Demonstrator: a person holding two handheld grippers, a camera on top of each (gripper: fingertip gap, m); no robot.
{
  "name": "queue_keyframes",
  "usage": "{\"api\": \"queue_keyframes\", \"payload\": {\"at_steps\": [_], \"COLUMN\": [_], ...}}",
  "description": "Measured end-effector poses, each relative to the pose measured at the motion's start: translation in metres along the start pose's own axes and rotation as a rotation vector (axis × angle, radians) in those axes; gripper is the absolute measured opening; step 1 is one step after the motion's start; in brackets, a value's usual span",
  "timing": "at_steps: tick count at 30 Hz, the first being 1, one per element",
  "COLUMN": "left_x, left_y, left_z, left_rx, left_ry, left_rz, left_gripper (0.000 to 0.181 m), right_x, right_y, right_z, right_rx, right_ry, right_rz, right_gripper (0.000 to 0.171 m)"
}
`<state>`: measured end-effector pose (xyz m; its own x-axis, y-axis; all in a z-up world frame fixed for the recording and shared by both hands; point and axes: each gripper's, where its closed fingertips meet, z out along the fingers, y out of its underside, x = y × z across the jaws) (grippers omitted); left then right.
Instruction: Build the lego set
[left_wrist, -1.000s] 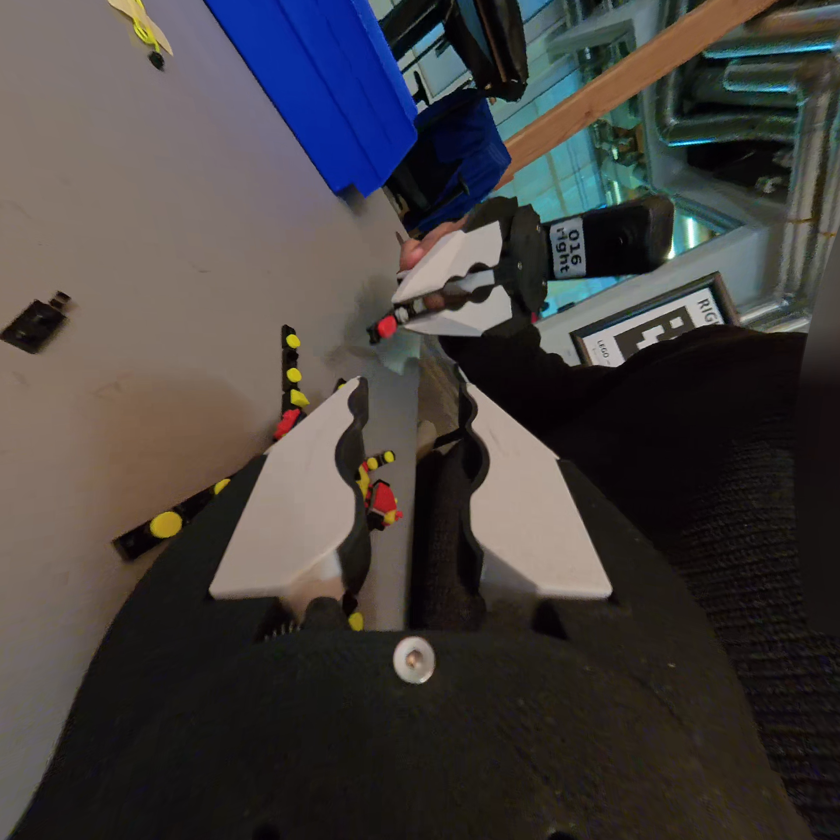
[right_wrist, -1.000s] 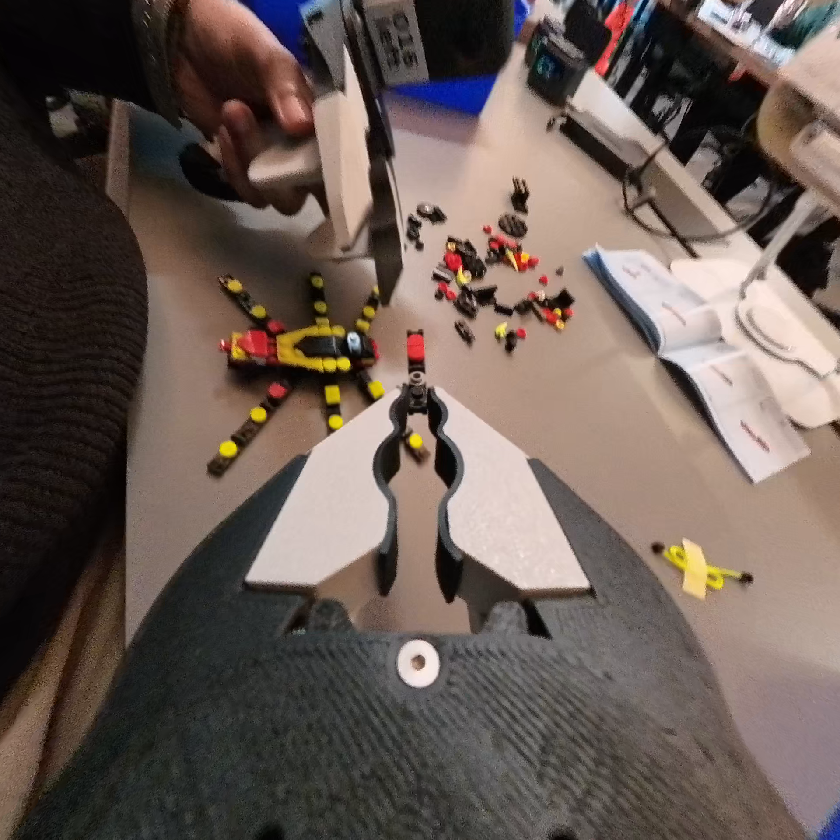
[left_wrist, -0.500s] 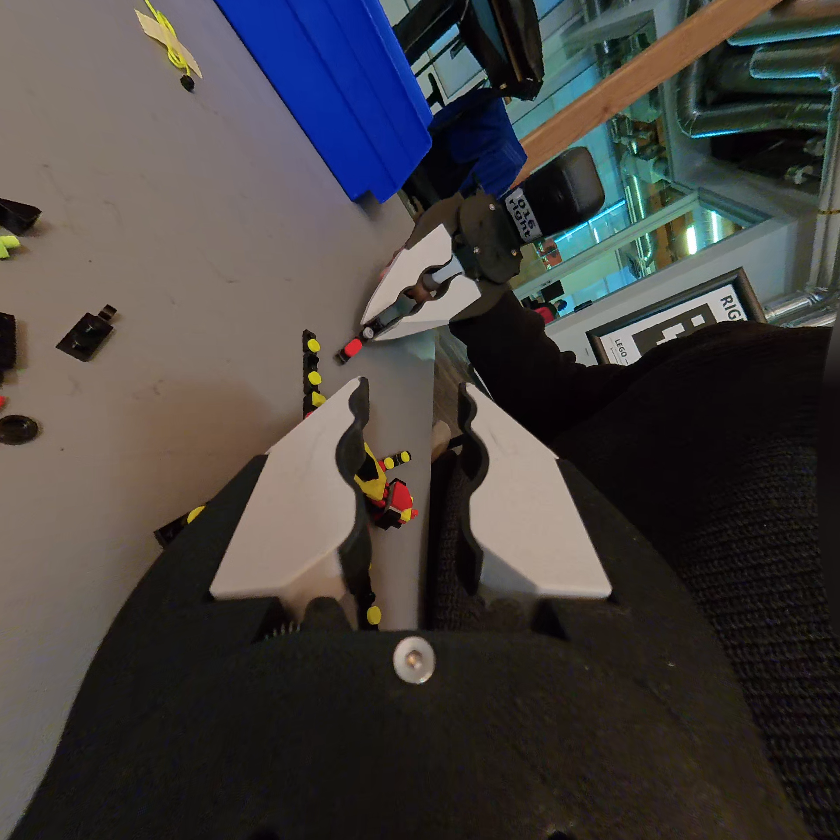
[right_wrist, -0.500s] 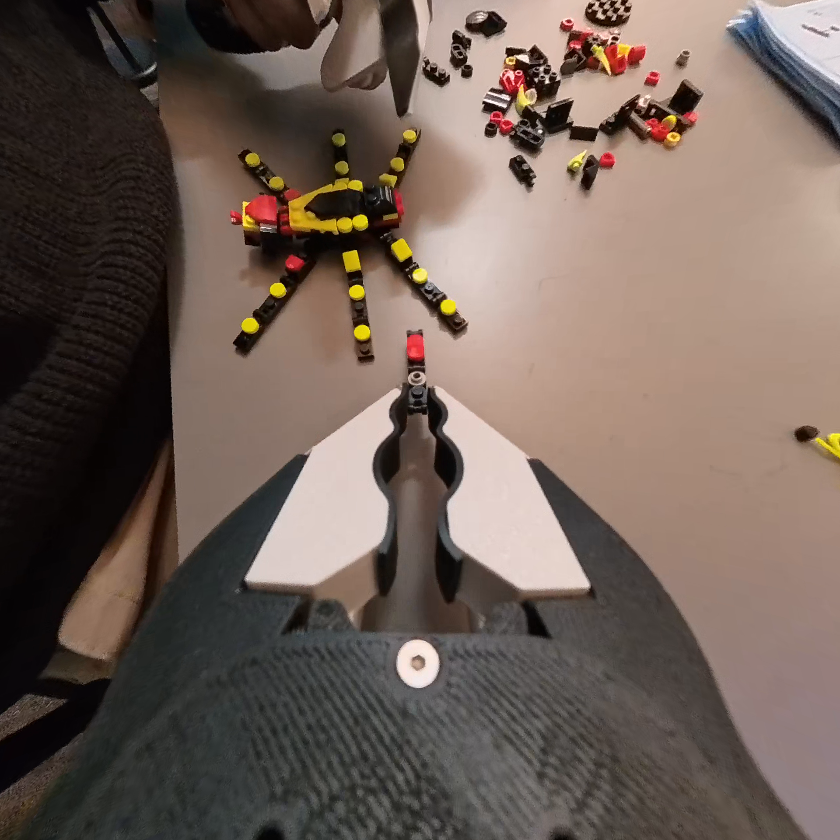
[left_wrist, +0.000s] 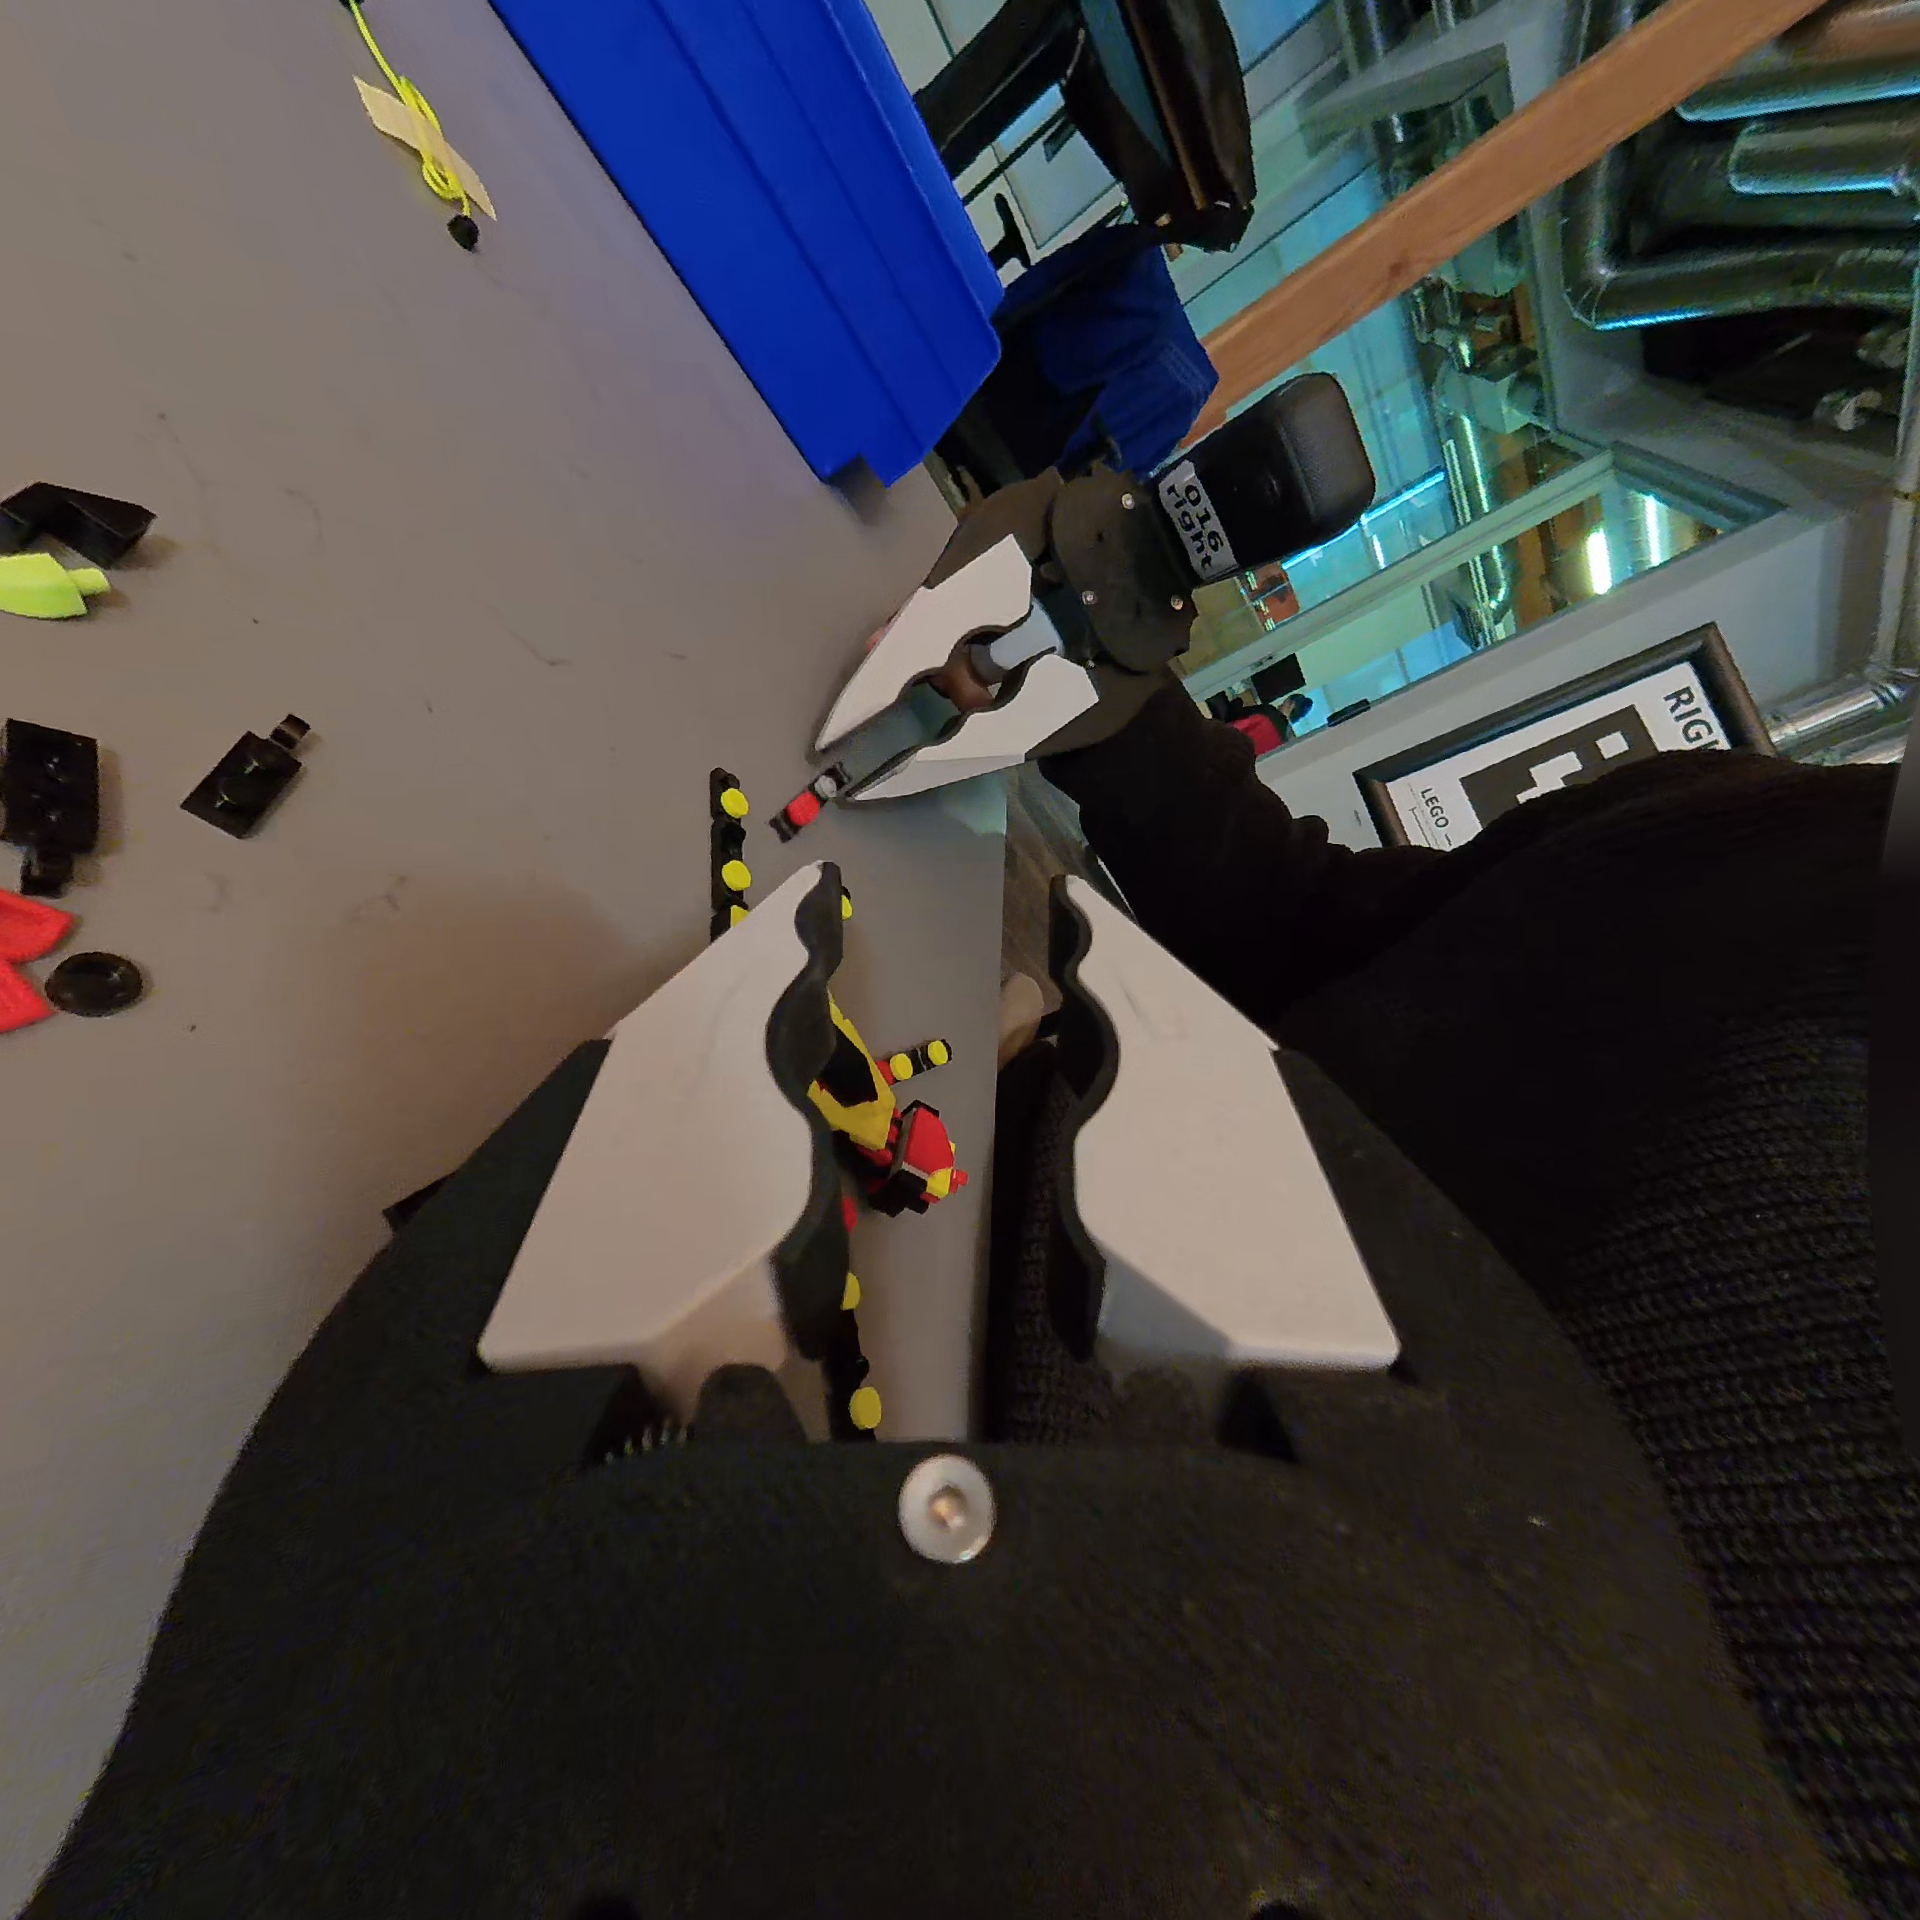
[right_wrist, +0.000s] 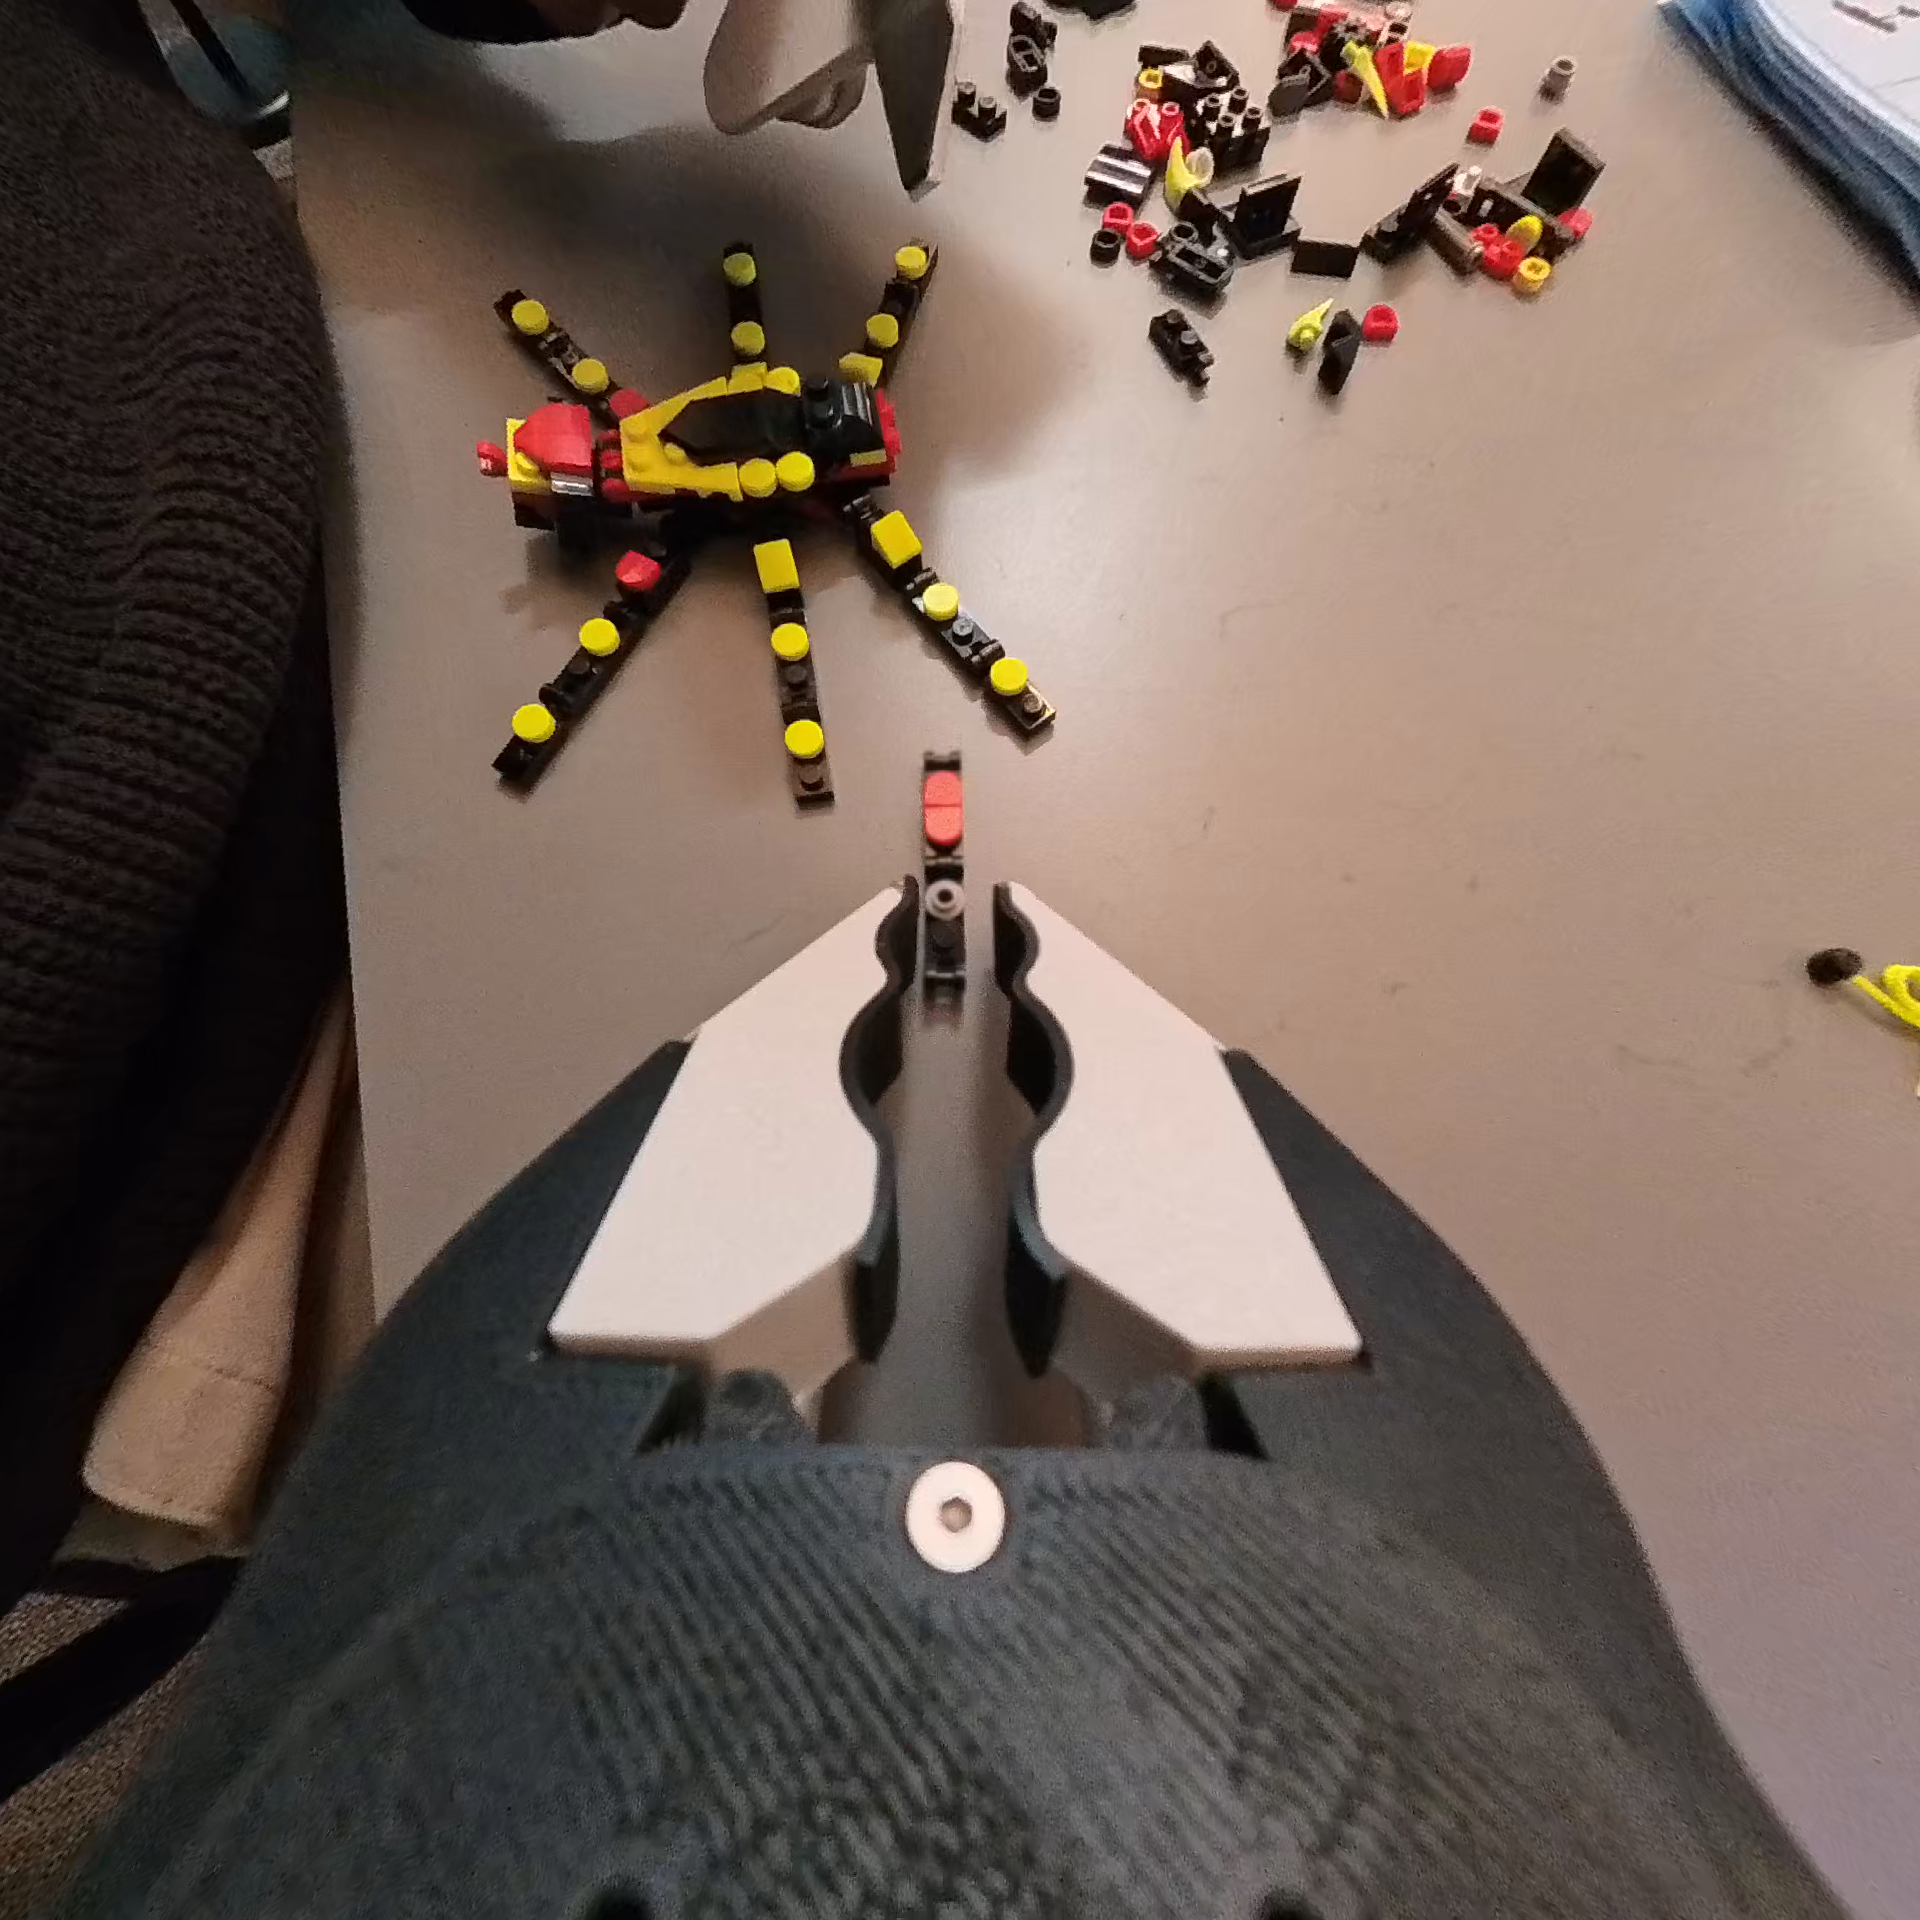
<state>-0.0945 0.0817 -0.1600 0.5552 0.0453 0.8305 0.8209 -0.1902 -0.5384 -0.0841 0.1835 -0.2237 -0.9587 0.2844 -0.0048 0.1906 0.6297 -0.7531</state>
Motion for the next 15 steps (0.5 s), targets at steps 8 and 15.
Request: {"api": "queue_keyframes", "payload": {"at_steps": [8,15], "left_x": [-0.001,-0.001], "left_y": [-0.004,-0.004], "left_z": [-0.003,-0.002], "left_rx": [0.022,0.018], "left_ry": [-0.001,0.008], "left_rz": [-0.002,-0.012], "left_gripper": [0.038,0.038], "right_x": [-0.001,-0.001], "right_y": [-0.013,-0.008], "right_z": [-0.003,-0.001], "right_rx": [0.054,0.024], "right_ry": [0.002,-0.003], "right_rz": [-0.002,0.003], "right_gripper": [0.015,0.014]}}
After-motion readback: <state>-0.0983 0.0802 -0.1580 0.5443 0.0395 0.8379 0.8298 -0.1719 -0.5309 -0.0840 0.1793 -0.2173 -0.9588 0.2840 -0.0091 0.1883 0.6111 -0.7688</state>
